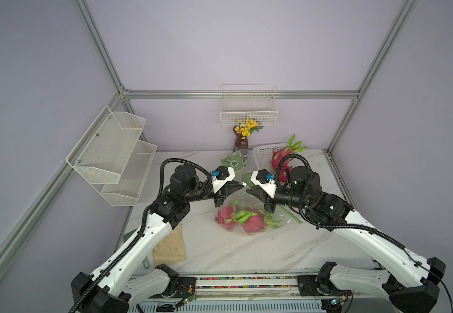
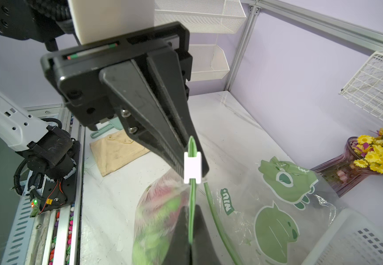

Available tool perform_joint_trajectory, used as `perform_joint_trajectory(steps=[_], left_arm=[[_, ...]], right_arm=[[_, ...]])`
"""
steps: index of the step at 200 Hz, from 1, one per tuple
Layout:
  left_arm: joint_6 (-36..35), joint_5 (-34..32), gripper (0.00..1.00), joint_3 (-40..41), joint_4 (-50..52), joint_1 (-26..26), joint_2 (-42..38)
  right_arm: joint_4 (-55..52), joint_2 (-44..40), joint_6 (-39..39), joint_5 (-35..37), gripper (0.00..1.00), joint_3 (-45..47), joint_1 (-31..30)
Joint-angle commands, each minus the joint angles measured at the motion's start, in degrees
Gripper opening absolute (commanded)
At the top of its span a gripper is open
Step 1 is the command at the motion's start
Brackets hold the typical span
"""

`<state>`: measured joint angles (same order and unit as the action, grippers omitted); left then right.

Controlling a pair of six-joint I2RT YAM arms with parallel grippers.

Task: Open the zip-top bag and take out the dragon fruit
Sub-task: Unzip the zipper on the zipper food storage bag.

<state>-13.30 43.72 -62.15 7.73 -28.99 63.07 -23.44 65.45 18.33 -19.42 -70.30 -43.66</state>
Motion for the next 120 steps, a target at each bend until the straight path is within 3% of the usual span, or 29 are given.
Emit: perform_joint_trajectory(steps=[1,34,44,68,120], left_arm=[[-1.4,0.0,0.0,-0.7,-1.6,0.3,-1.5],[-0.6,0.9,0.0,-0.7,-1.6,0.3,-2.4],[-0.1,1.0,0.0,-0.7,-1.9,0.3,-2.6],[1.4,0.7,0.0,-0.9,-2.3,0.3,-2.6],[2.4,0.2,0.0,-1.0,-2.0,0.3,-3.0]], right_arm=[[3.1,-1.8,0.5,-1.8,0.0,-2.6,-0.2],[4.6,-1.6,0.9,1.4,0.0,-2.3,-0.2],[5.1,-1.7,1.2,1.8,0.08,-2.2,-0.2],[6.9,-1.9,1.8,2.7,0.15,-2.0,-0.2],[7.6,0.1,3.4,0.9,0.23,-3.3,-0.3]])
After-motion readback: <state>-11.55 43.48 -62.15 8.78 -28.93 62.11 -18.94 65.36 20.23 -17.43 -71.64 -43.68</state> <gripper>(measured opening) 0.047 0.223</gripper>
